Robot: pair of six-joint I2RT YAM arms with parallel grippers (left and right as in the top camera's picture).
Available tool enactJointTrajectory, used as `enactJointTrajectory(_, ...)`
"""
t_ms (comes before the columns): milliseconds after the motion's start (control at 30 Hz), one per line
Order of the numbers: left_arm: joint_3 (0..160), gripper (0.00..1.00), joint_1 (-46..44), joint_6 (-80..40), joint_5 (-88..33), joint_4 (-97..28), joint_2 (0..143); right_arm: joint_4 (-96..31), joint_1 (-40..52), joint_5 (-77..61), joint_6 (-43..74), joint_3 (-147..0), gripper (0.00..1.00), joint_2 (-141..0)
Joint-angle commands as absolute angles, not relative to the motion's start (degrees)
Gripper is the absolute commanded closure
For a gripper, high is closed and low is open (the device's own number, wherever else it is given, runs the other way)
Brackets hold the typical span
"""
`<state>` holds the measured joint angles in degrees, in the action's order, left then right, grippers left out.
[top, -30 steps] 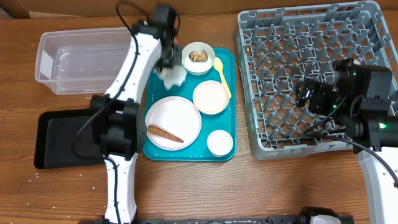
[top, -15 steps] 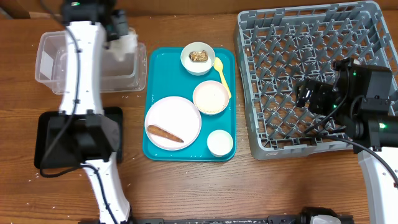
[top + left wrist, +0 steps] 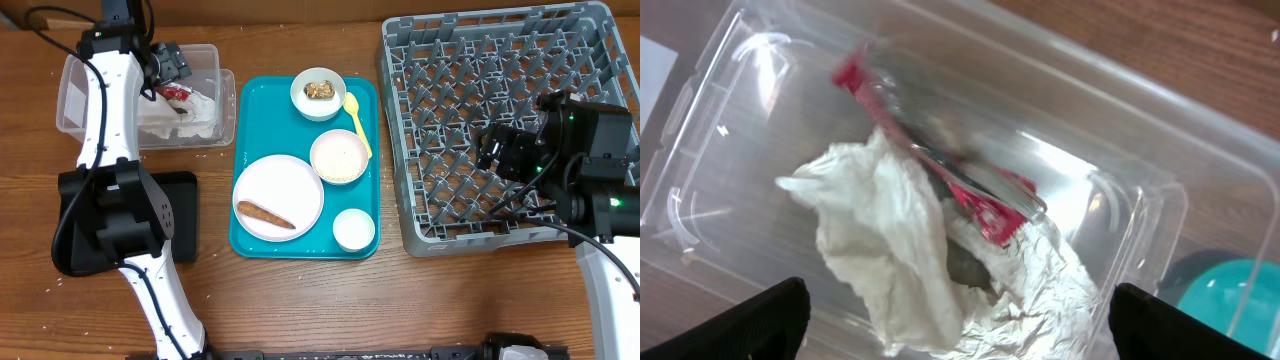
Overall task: Sort waste into correct bins and load items into the dishwasher
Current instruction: 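Carry the tissue and wrapper left and drop them into the clear bin, then grasp the white bowl with mushroom using the left gripper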
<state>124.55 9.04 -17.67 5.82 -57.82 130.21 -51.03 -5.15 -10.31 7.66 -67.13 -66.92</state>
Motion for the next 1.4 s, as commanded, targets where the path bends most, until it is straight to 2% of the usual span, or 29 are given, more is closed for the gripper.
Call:
enactJointTrajectory(0, 130.1, 0.00, 8.2, -16.0, 3.1, -59.4, 129.8, -51.0, -5.1, -10.8, 7.4, -68.7, 0.00, -66.7)
enactJointTrajectory(300, 144.1, 0.01, 0.4, -6.1, 0.4, -66.0, 129.8, -51.2, -5.1, -10.8, 7.5, -68.7, 0.00, -66.7)
enactJointTrajectory(600, 141.4, 0.08, -12.7, 1.1, 0.4, -66.3, 130.0, -51.1, -5.1, -10.8, 7.4, -68.7, 0.00, -66.7)
enactJointTrajectory(900, 133.4, 0.14, -16.7, 4.4, -3.3, -60.8, 130.0, -51.5, -5.1, -10.8, 7.4, -68.6, 0.00, -66.7)
enactJointTrajectory(1167, 121.7, 0.21, -16.9, 3.0, -3.5, -50.9, 130.0, -52.0, -5.1, -10.8, 7.4, -68.6, 0.00, -66.7)
enactJointTrajectory(1367, 115.9, 0.35, -16.9, -6.6, -1.1, -43.9, 130.0, -52.0, -5.1, -10.8, 7.4, -68.6, 0.00, -66.7)
